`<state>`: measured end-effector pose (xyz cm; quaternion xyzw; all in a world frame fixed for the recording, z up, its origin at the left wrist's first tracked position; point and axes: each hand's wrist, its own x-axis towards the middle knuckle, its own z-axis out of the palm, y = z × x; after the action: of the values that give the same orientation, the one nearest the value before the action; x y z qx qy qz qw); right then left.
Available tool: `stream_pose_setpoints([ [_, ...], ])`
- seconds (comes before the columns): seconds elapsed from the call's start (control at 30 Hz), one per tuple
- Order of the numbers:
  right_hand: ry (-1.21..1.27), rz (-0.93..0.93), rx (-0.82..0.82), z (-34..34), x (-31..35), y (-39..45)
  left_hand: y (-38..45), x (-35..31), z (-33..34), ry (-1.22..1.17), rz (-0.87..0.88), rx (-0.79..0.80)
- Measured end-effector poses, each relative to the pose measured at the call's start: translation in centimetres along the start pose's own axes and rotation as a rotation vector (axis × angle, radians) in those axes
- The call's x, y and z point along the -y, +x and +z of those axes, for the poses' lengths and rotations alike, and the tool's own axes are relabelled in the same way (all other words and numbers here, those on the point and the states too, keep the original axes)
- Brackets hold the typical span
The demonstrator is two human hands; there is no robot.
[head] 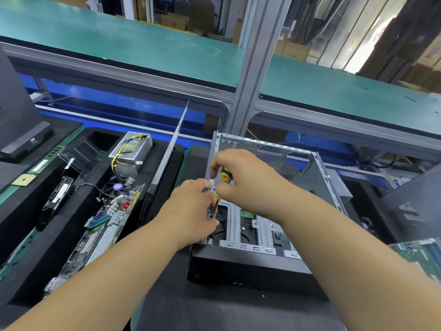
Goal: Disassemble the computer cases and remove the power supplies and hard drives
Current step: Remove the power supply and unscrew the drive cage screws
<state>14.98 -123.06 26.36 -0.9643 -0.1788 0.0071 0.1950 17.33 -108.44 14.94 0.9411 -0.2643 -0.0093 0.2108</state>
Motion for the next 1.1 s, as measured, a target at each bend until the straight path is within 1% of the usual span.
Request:
stream_pose_setpoints([
  [0.1,-0.035,-0.021,0.029,-0.3,0.2,-0.1,0.0,0.0,0.0,0.018,-0.004,0.001],
  [0.23,-0.285,0.073,-0.009,-0.9,0.1,0.3,0.0,-0.2,0.1,0.04,-0.013,-0.011],
  [0.27,-0.307,0.09,-0.003,-1.0,0.0,0.4,0.0,-0.2,0.1,0.043,-0.009,-0.016],
  [0.47,-0.118,0.058,-0.015,-0.8,-0.1,0.3,-0.2,-0.1,0.2,0.089,0.022,-0.042],
  [0.57,-0.008,0.072,-0.022,-0.4,-0.2,-0.2,-0.4,-0.2,0.3,0.088,0.021,-0.054],
  [0.63,-0.043,0.066,-0.048,-0.1,-0.3,-0.4,-0.4,-0.3,0.4,0.093,0.015,-0.066],
  [0.73,-0.254,0.034,-0.087,0.3,-0.4,-0.4,-0.4,-0.5,0.4,0.097,0.001,-0.074],
  [0.77,-0.275,0.04,-0.082,0.4,-0.5,-0.3,-0.4,-0.5,0.4,0.104,-0.002,-0.072],
  [0.93,-0.129,0.038,-0.031,0.1,-0.8,-0.2,-0.5,-0.7,0.3,0.128,-0.011,-0.071],
  [1.1,-0.011,0.066,-0.057,-0.6,-0.9,-0.6,-0.6,-0.7,0.3,0.152,-0.007,-0.061],
])
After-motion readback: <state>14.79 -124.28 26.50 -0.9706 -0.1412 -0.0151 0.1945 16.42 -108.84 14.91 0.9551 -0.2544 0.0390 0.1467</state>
